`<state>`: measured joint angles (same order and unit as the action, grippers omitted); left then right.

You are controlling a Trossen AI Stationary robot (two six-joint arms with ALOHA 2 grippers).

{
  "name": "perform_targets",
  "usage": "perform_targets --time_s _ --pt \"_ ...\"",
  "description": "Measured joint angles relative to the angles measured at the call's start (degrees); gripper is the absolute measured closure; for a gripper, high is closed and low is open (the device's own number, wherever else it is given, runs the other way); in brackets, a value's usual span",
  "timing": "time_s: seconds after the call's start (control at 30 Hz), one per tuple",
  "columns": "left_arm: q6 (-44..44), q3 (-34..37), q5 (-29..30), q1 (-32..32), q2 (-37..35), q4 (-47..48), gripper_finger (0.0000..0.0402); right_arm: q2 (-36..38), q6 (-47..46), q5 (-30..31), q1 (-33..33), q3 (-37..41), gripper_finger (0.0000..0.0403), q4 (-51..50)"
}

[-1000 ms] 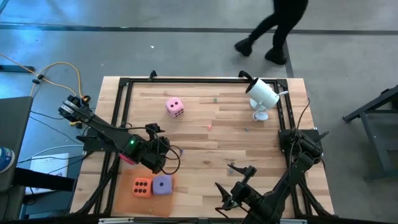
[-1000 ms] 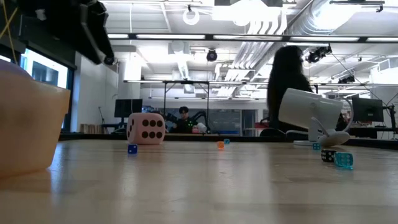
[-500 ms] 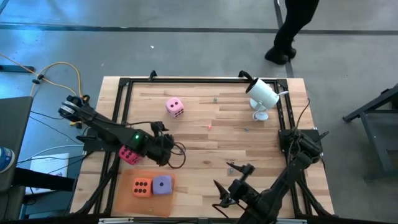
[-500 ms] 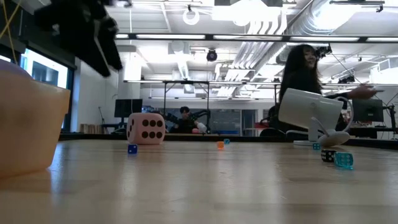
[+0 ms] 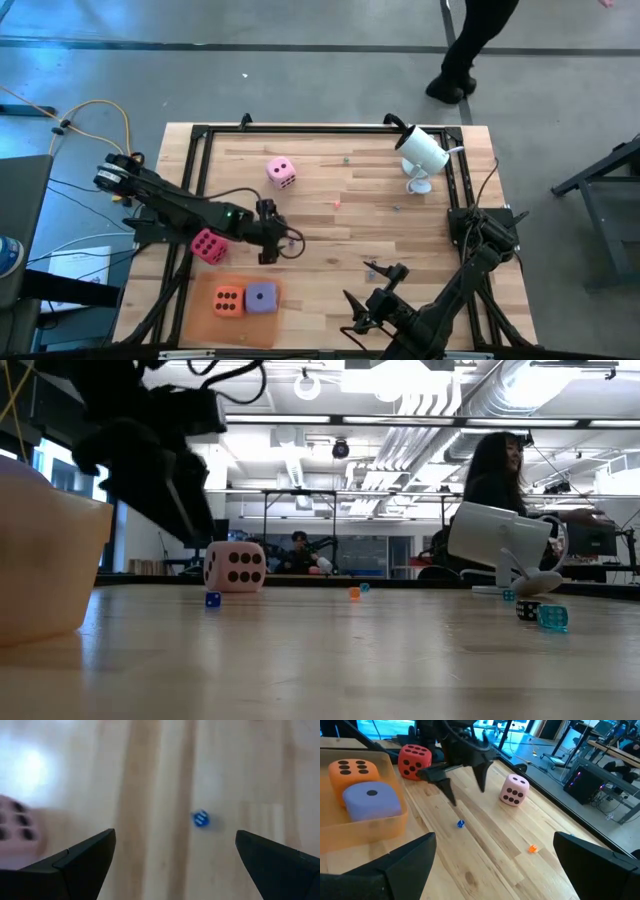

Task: Pick & Place Dice
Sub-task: Put the small blue dice into the orange bin

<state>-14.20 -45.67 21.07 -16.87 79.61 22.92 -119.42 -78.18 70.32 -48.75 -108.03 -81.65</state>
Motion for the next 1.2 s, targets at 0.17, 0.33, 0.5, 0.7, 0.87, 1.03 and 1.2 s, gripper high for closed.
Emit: perform_targets --time_s 0.17,0.33,0.5,0.7,0.87,1.03,1.2 --pt "0.39 2.61 -3.24 -0.01 0.0 -5.08 0.0002 -0.02 -0.01 0.02 0.0 0.0 0.0011 0.02" --pt "2.66 5.16 -3.23 0.01 0.0 -12.55 0.0002 -0.02 -0.04 0.03 0.01 0.0 0.0011 1.12" --pt "3.89 6.78 -3.4 0.34 0.0 -13.99 0.0002 -0.02 -0.03 0.79 0.0 0.0 0.0011 1.79" --pt "4.96 7.13 -3.37 1.14 0.0 -15.84 0.0002 0.0 0.49 16.63 1.93 0.0 0.0011 3.02" --pt "4.43 7.13 -3.37 1.17 0.0 -19.41 0.0002 2.14 1.7 18.68 4.19 0.0 0.0011 3.59" --pt "1.47 7.13 -4.91 1.45 0.0 -19.91 0.0002 3.39 3.96 14.02 5.0 -0.03 0.0011 5.97" --pt "2.54 7.15 -8.03 1.41 0.0 -19.94 0.0002 3.39 6.33 9.65 4.09 -0.02 0.0011 6.1"
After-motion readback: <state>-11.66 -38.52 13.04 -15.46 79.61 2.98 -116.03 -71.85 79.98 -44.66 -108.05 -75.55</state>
